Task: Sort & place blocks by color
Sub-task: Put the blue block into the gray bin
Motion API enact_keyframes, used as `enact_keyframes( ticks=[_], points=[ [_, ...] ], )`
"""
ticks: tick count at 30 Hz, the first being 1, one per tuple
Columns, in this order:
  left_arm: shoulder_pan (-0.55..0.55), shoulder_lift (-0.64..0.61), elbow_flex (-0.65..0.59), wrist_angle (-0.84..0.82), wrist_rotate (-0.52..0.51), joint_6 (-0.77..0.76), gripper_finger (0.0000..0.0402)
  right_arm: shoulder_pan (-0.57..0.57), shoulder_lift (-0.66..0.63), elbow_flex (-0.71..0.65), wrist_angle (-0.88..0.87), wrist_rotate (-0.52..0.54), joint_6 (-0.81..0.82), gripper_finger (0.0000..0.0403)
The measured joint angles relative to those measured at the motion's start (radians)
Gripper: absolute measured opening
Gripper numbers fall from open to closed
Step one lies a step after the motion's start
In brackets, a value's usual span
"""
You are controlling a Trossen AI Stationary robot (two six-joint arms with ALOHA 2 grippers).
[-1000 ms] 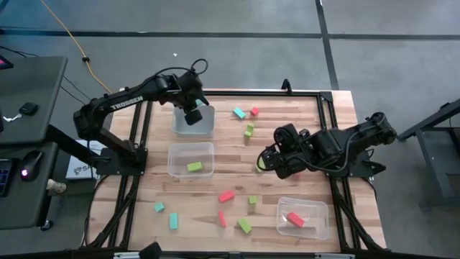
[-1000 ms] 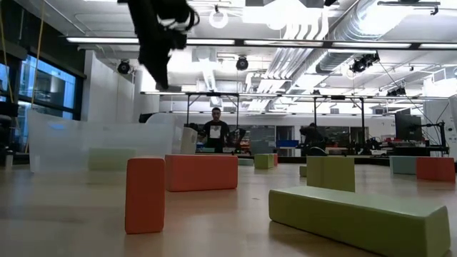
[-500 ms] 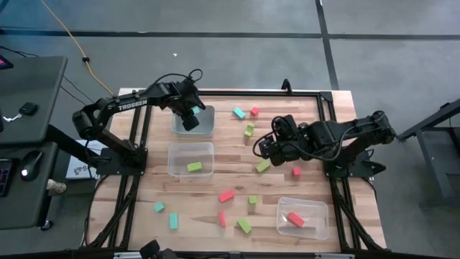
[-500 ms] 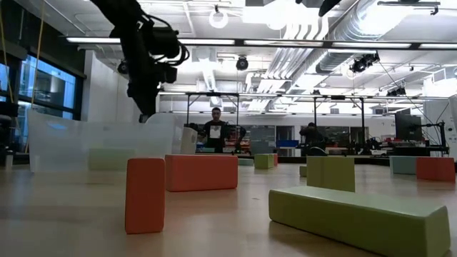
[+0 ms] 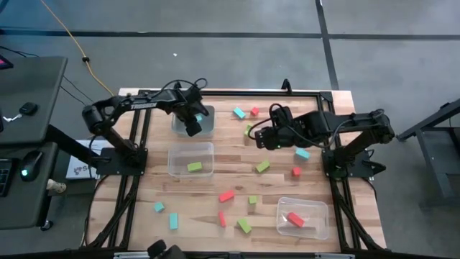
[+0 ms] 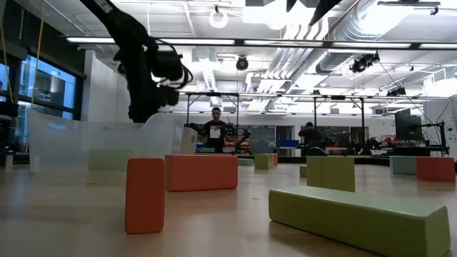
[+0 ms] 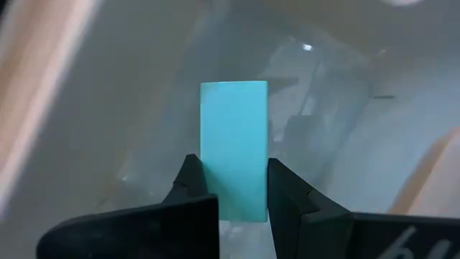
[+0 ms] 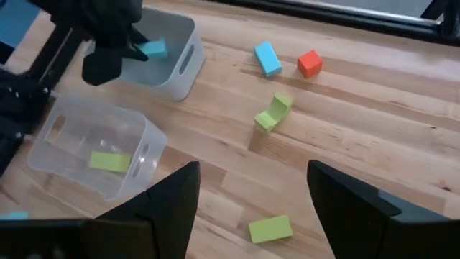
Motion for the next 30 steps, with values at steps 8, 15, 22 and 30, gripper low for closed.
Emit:
enact_keyframes(
  ticks=[8,15,22,30],
  points=[
    [0.0,0.097,0.0,0.012,0.003,0.016,0.0032,-0.028,0.0,0.0,-0.001,-0.007,-0.007,0.0248],
    [0.0,0.107,0.0,0.026,0.003,0.019,0.0032,-0.031,0.0,0.0,-0.001,-0.005,-0.003,0.0248],
    [-0.001,0.107,0.0,0.026,-0.003,0.018,0.005,-0.031,0.0,0.0,-0.001,-0.01,-0.002,0.0248],
    [-0.001,0.108,0.0,0.022,-0.005,0.018,0.0127,-0.031,0.0,0.0,-0.019,-0.131,-0.001,0.0248]
  ],
)
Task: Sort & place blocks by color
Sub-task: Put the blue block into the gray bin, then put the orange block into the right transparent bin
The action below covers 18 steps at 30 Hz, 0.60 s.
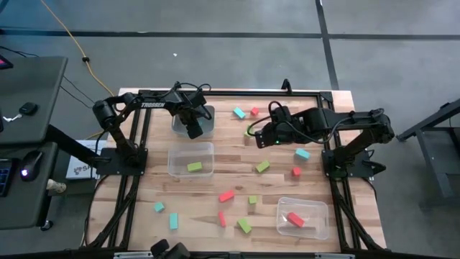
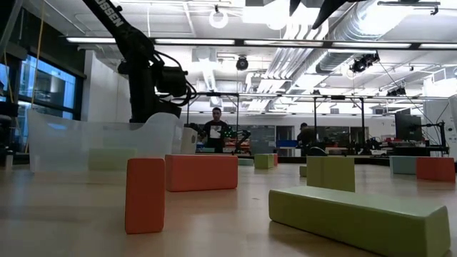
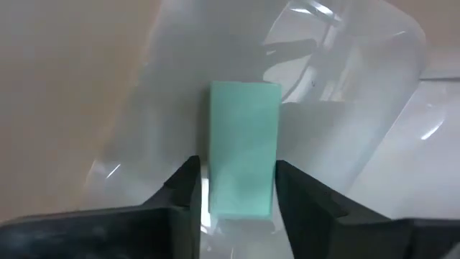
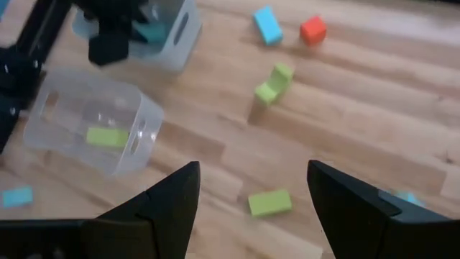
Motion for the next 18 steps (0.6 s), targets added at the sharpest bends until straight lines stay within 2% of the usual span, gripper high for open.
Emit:
enact_keyframes(
  ticks=[6,14,18],
  points=[
    [0.0,-0.015,0.0,-0.01,-0.001,0.008,0.016,0.012,0.0,-0.049,-0.013,-0.1,0.022,0.0248],
    [0.0,-0.101,0.001,-0.027,-0.004,0.01,0.0159,0.017,0.002,-0.219,0.061,-0.145,0.066,0.0248],
    [0.0,-0.163,0.001,-0.027,-0.004,0.009,0.0159,0.017,0.001,-0.289,0.135,-0.225,0.076,0.0248]
  ],
)
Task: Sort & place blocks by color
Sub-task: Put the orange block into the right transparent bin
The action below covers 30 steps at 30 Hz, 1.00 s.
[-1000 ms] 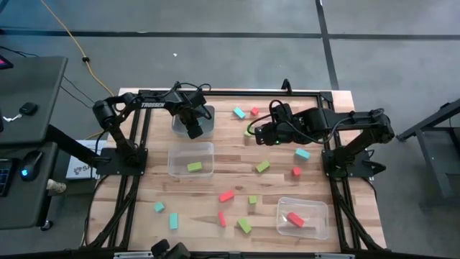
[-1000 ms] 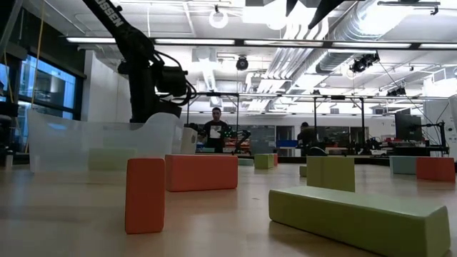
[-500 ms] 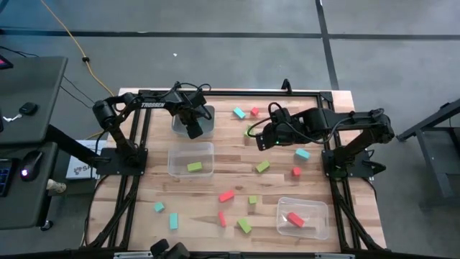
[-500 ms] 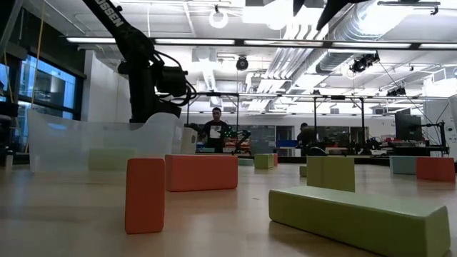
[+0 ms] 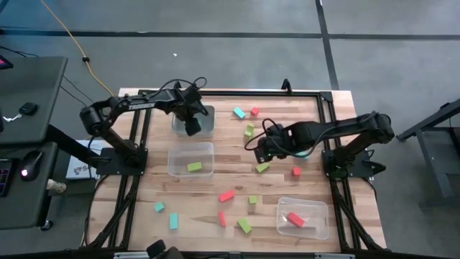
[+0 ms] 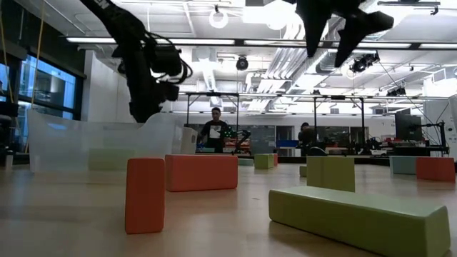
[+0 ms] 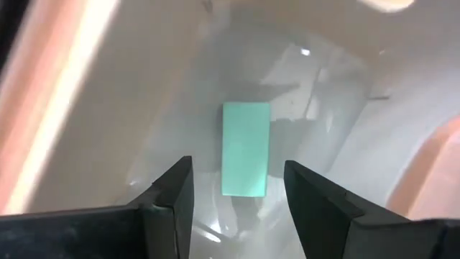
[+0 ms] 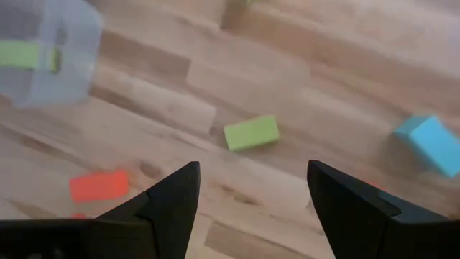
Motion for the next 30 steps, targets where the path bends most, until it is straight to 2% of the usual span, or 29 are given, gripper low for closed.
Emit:
enact_keyframes(
  ticks=[6,12,19,25,30],
  points=[
    [0.0,-0.109,0.0,0.0,0.0,-0.011,0.0159,-0.006,0.0,-0.082,0.042,0.006,-0.009,0.0248],
    [0.0,-0.225,0.0,0.012,0.0,-0.011,0.0159,-0.087,0.0,-0.136,0.109,0.048,-0.119,0.0248],
    [0.0,-0.32,0.0,0.076,0.0,-0.028,0.0159,-0.253,0.0,-0.197,0.287,0.047,-0.383,0.0248],
    [0.0,-0.358,0.0,0.098,0.0,-0.122,0.0159,-0.408,-0.001,-0.207,0.375,0.042,-0.631,0.0248],
    [0.0,-0.363,0.0,0.09,0.0,-0.213,0.0159,-0.529,-0.001,-0.207,0.436,-0.027,-0.805,0.0248]
  ],
)
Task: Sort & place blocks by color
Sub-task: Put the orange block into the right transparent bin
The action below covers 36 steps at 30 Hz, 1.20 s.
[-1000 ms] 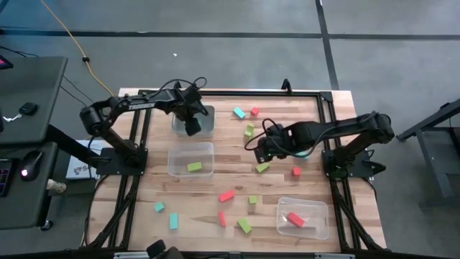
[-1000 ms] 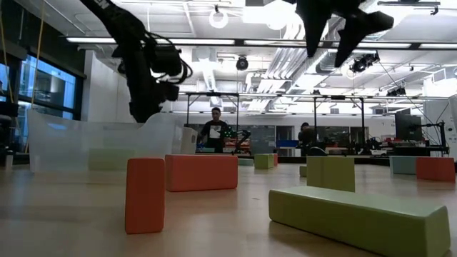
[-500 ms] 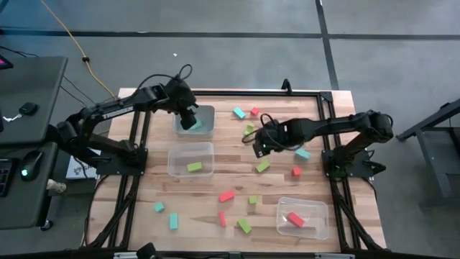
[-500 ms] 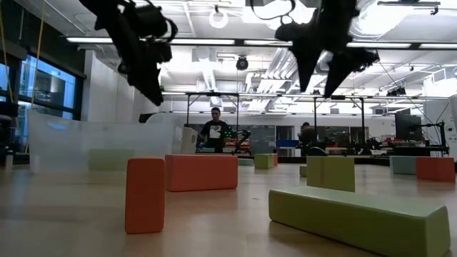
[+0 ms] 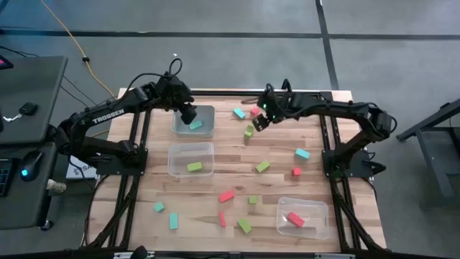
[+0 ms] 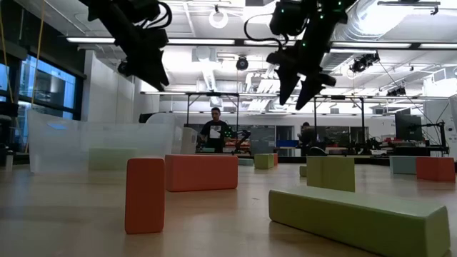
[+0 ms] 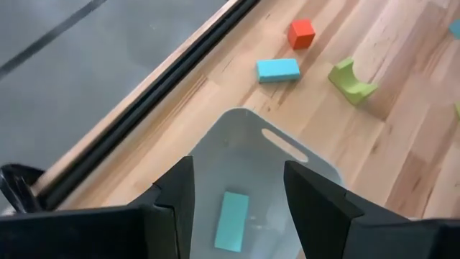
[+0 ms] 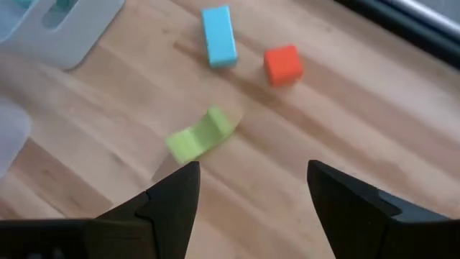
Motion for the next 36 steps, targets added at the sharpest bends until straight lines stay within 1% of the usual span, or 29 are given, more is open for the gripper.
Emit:
enact_keyframes(
  ticks=[5,11,16,21,26,28,31,36],
  points=[
    [0.0,0.0,0.0,0.0,0.0,-0.07,0.0159,-0.1,0.0,0.0,0.061,-0.068,-0.139,0.0248],
    [0.0,0.0,0.0,0.001,0.0,-0.127,0.0159,-0.192,0.0,0.0,0.199,-0.094,-0.258,0.0248],
    [0.0,0.0,0.0,0.001,0.0,-0.138,0.0159,-0.247,0.0,0.0,0.317,-0.136,-0.351,0.0248],
    [0.0,0.0,0.0,0.001,0.0,-0.138,0.0159,-0.282,0.0,0.0,0.456,-0.157,-0.396,0.0248],
    [0.0,0.001,0.0,0.001,0.0,-0.157,0.0159,-0.297,0.0,0.0,0.584,-0.168,-0.401,0.0248],
    [0.0,0.001,0.0,0.001,0.0,-0.164,0.0159,-0.297,0.0,0.001,0.605,-0.169,-0.404,0.0248],
    [0.0,0.001,0.0,0.001,0.0,-0.164,0.0159,-0.297,0.005,0.029,0.59,-0.172,-0.42,0.0248],
    [0.0,0.001,0.0,0.001,0.0,-0.164,0.0159,-0.299,0.054,0.134,0.508,-0.173,-0.464,0.0248]
  ],
)
